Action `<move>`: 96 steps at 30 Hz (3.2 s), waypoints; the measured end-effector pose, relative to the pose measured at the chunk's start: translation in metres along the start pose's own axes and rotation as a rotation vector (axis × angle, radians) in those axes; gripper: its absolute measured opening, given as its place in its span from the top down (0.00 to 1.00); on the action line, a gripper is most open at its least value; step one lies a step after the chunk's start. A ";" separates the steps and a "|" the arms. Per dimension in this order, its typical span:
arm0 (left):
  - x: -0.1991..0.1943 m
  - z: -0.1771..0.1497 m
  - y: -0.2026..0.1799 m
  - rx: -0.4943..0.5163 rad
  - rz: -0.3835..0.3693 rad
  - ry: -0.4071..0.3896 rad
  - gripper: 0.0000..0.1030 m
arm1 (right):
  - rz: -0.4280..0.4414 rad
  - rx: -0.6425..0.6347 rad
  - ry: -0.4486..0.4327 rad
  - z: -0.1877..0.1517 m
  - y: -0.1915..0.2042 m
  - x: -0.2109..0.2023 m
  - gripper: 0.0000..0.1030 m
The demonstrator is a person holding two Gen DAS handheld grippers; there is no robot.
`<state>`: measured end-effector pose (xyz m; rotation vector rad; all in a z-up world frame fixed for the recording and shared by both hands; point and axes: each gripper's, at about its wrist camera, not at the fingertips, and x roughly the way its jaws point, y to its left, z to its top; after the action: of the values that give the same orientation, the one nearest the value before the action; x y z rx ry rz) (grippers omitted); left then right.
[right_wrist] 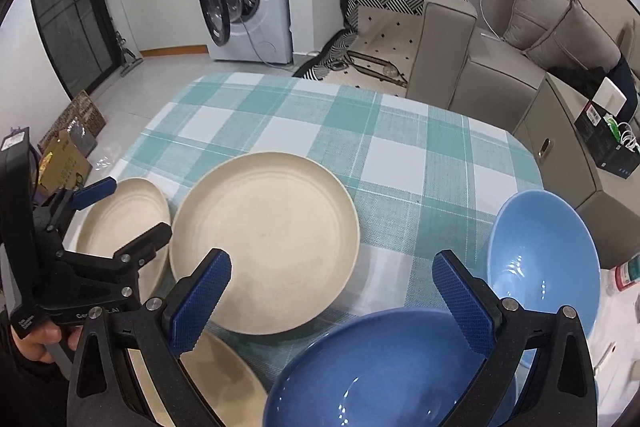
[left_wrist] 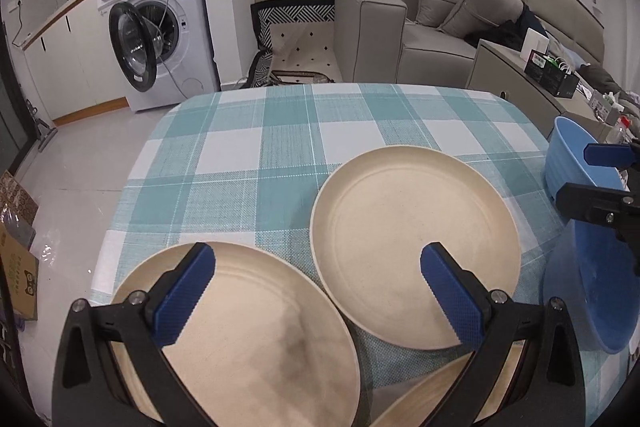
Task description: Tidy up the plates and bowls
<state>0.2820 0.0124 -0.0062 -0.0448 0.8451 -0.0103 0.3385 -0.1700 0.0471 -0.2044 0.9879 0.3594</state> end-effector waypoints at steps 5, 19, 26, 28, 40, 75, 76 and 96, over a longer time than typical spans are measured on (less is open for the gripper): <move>0.014 0.003 0.000 0.011 0.001 0.034 0.00 | -0.009 0.012 0.051 0.004 -0.006 0.022 0.00; 0.050 0.009 -0.003 0.033 -0.022 0.126 0.02 | 0.008 0.061 0.168 0.012 -0.015 0.064 0.02; 0.056 0.010 -0.006 0.047 -0.050 0.164 0.09 | 0.008 0.063 0.214 0.011 -0.017 0.080 0.14; 0.056 0.010 -0.009 0.067 -0.043 0.167 0.11 | 0.021 0.068 0.233 0.009 -0.018 0.084 0.22; 0.059 0.005 -0.019 0.117 -0.053 0.214 0.44 | 0.049 0.078 0.262 0.007 -0.024 0.096 0.39; 0.061 0.002 -0.020 0.095 -0.048 0.217 0.74 | -0.036 0.015 0.253 0.002 -0.026 0.101 0.83; 0.060 0.002 -0.020 0.094 -0.049 0.216 0.75 | -0.040 0.013 0.250 0.002 -0.025 0.100 0.83; 0.040 0.008 -0.004 0.018 -0.082 0.176 0.77 | -0.028 0.028 0.213 0.008 -0.020 0.082 0.89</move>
<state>0.3145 0.0074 -0.0303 -0.0623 1.0183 -0.1003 0.3932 -0.1691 -0.0177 -0.2342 1.1985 0.3015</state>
